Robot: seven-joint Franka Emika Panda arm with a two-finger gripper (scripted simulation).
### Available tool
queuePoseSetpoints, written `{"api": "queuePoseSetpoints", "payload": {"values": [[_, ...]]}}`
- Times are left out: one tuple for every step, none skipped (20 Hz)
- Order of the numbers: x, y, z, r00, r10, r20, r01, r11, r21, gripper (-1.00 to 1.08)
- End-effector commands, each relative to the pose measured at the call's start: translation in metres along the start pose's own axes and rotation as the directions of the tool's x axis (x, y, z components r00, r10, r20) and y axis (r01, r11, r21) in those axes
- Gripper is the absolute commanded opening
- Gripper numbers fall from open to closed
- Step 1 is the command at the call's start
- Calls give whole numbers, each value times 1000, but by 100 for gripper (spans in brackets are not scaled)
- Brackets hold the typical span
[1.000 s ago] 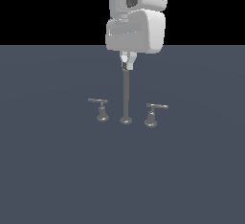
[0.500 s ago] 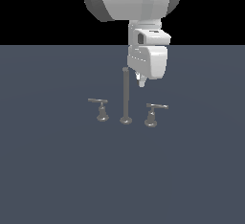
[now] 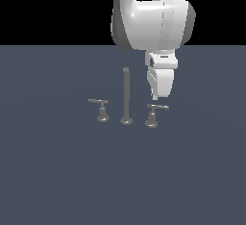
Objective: Turn on the faucet by rotating a designated handle.
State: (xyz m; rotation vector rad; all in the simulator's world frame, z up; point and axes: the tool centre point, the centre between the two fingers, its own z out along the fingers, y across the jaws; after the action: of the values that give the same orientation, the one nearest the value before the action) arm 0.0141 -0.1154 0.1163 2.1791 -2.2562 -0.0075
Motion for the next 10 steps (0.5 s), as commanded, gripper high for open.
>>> {"api": "queuePoseSetpoints", "payload": {"values": [[11, -4, 10, 998, 55, -1, -55, 998, 3, -100], [15, -6, 14, 997, 73, -1, -73, 997, 4, -100], [18, -7, 17, 996, 89, -1, -89, 996, 4, -100], [21, -7, 19, 995, 102, -1, -102, 995, 5, -100], [24, -8, 22, 993, 114, -1, -114, 993, 6, -100], [26, -8, 24, 992, 124, -1, -124, 992, 6, -100], [28, -9, 25, 991, 131, 0, -131, 991, 6, -100], [29, -9, 26, 991, 136, 0, -136, 991, 6, -100], [29, -9, 27, 990, 140, 0, -140, 990, 7, -100], [30, -9, 27, 990, 141, 0, -141, 990, 7, -100]]}}
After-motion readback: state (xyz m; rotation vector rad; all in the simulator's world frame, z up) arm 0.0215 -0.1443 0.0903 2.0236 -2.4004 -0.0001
